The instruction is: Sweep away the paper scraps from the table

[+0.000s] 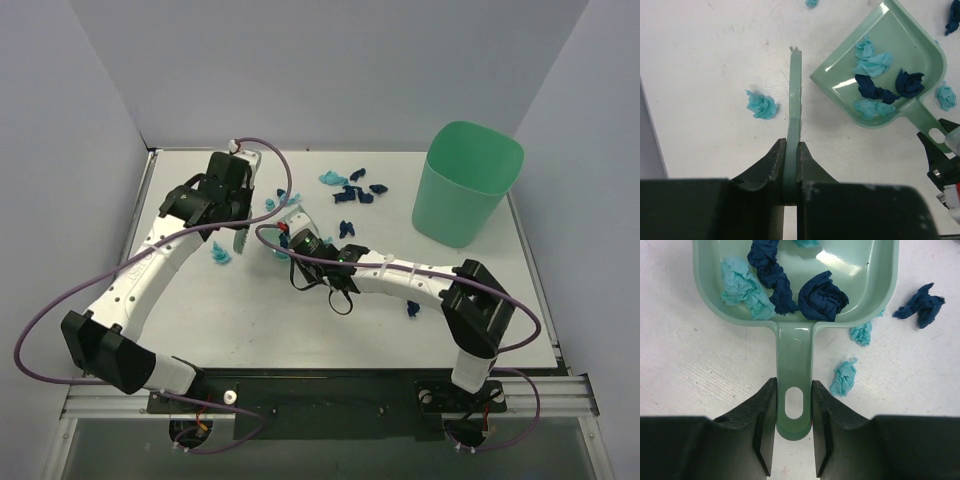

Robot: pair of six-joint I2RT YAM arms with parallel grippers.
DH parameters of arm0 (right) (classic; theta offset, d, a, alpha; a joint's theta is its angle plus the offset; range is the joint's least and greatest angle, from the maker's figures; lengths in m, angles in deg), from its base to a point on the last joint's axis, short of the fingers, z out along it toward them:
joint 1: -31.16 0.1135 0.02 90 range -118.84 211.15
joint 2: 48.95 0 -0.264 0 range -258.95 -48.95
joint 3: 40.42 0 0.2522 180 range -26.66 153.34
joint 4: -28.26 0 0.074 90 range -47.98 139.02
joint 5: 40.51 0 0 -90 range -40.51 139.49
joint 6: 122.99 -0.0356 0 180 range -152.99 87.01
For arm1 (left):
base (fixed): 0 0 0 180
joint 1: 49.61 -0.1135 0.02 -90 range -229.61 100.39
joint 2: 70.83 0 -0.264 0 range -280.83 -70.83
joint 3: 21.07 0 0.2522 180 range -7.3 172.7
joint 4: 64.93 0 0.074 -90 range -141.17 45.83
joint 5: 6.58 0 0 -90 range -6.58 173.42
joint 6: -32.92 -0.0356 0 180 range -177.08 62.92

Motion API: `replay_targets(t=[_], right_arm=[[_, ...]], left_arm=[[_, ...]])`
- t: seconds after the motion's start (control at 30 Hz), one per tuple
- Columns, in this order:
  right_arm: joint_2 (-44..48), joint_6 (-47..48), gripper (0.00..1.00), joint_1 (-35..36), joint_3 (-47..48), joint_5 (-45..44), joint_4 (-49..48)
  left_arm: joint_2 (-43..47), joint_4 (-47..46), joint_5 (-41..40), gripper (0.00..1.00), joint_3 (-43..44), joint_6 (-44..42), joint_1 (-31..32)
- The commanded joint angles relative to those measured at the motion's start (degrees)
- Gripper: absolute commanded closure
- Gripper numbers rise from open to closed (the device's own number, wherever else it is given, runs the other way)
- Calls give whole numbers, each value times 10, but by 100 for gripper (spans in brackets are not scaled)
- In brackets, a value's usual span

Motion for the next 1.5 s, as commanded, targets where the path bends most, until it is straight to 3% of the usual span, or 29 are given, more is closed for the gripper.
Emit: replay_targets(t=[0.0,0.17,0.7,1.03,1.3,1.47], right_arm=[[41,-15,100,2,27,-46,26],[67,-24,100,2,63,-70,74],[157,-74,100,-46,227,-94,295],[228,-117,100,-189,260,-12,353],[254,-186,100,-344,273,141,351],[265,-282,100,-446,255,255,300]], left_arm=[[44,-2,-89,100,46,43,-3],[60,1,-114,100,51,63,-4],[80,-37,-71,100,-13,79,-4],[78,-39,-56,100,-14,75,-4],[76,-42,-52,100,-14,77,-4],[71,-43,-47,100,-17,78,-4]])
